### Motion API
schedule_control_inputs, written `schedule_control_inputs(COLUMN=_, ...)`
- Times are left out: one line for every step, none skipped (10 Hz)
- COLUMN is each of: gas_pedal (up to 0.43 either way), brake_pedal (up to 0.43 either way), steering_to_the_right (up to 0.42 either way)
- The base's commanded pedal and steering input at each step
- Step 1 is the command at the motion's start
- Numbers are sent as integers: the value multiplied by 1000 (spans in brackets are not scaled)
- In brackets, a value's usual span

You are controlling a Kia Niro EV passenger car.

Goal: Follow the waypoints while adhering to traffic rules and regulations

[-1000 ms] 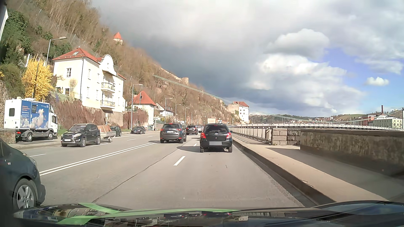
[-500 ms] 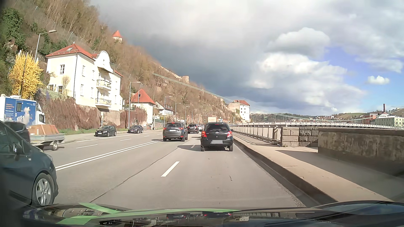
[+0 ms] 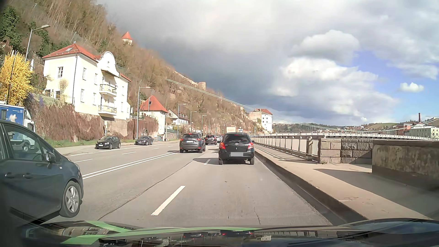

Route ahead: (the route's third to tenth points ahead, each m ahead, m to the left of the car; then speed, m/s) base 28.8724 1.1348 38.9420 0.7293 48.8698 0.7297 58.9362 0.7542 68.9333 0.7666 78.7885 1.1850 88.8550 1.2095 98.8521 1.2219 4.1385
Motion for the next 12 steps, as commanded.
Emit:
schedule_control_inputs(gas_pedal=0, brake_pedal=0, steering_to_the_right=-6)
schedule_control_inputs(gas_pedal=0, brake_pedal=0, steering_to_the_right=-6)
schedule_control_inputs(gas_pedal=0, brake_pedal=0, steering_to_the_right=-6)
schedule_control_inputs(gas_pedal=0, brake_pedal=0, steering_to_the_right=-6)
schedule_control_inputs(gas_pedal=0, brake_pedal=0, steering_to_the_right=-6)
schedule_control_inputs(gas_pedal=0, brake_pedal=0, steering_to_the_right=-6)
schedule_control_inputs(gas_pedal=0, brake_pedal=0, steering_to_the_right=-5)
schedule_control_inputs(gas_pedal=0, brake_pedal=0, steering_to_the_right=-5)
schedule_control_inputs(gas_pedal=0, brake_pedal=0, steering_to_the_right=-4)
schedule_control_inputs(gas_pedal=0, brake_pedal=0, steering_to_the_right=-2)
schedule_control_inputs(gas_pedal=0, brake_pedal=0, steering_to_the_right=-1)
schedule_control_inputs(gas_pedal=0, brake_pedal=0, steering_to_the_right=-1)
